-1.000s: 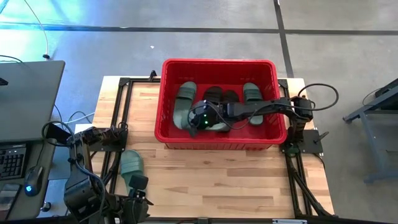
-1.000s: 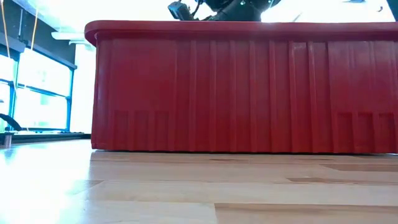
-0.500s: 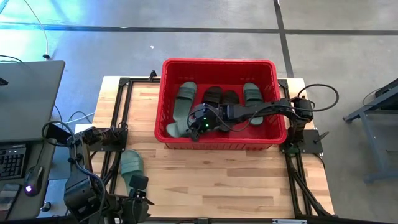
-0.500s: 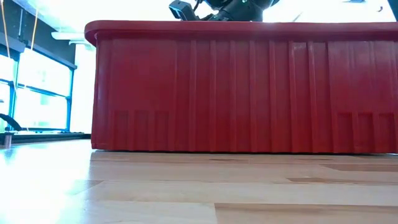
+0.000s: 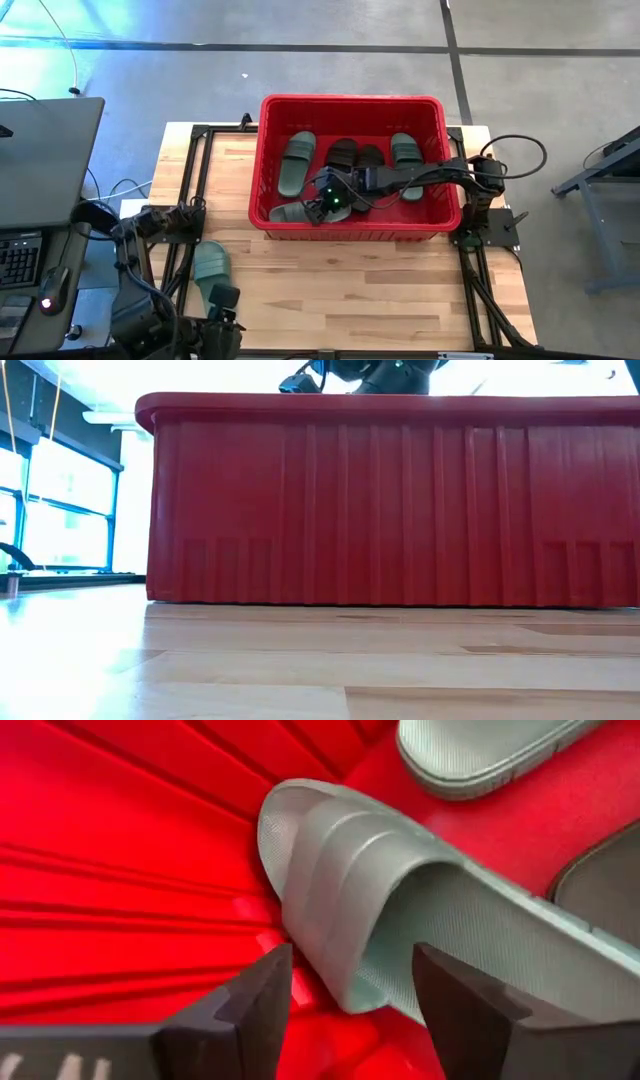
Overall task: Pick and place slides into bin
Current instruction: Put the green slide in the red bin
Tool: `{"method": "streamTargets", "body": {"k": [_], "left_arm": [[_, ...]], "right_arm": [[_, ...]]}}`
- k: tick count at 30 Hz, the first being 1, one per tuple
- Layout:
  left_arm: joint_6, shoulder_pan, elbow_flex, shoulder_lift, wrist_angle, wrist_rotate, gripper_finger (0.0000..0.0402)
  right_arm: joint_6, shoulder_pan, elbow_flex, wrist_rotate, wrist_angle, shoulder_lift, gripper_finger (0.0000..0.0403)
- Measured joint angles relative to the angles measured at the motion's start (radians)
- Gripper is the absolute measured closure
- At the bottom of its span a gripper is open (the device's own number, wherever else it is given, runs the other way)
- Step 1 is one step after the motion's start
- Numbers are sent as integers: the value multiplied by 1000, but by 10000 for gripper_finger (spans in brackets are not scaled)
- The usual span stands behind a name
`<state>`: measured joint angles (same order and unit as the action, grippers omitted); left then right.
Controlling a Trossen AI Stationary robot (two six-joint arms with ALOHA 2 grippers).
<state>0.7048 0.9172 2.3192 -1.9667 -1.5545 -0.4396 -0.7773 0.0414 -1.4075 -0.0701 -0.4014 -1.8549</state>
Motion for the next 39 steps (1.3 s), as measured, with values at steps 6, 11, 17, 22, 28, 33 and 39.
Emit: {"method": "streamTargets", "body": {"k": [6,11,17,22,28,33,39], "left_arm": [[6,-7,-34,-45,-16,162,268],[8,-7,-117,-66,-16,233,268],[94,-7,-263,-66,-16,333,268],[123,-7,-380,-66,-14,388,268],[164,-7,-458,-66,-6,394,268],[165,-7,-485,-65,-9,397,268],[155,-8,-521,-65,-17,377,268]], "right_arm": [[30,-3,3,17,57,54,237],[62,4,2,36,139,168,260],[101,-18,2,34,182,295,255],[132,-80,2,33,179,349,235],[117,-189,2,33,172,351,223],[52,-302,3,45,137,342,229],[-11,-448,3,147,126,331,243]]}}
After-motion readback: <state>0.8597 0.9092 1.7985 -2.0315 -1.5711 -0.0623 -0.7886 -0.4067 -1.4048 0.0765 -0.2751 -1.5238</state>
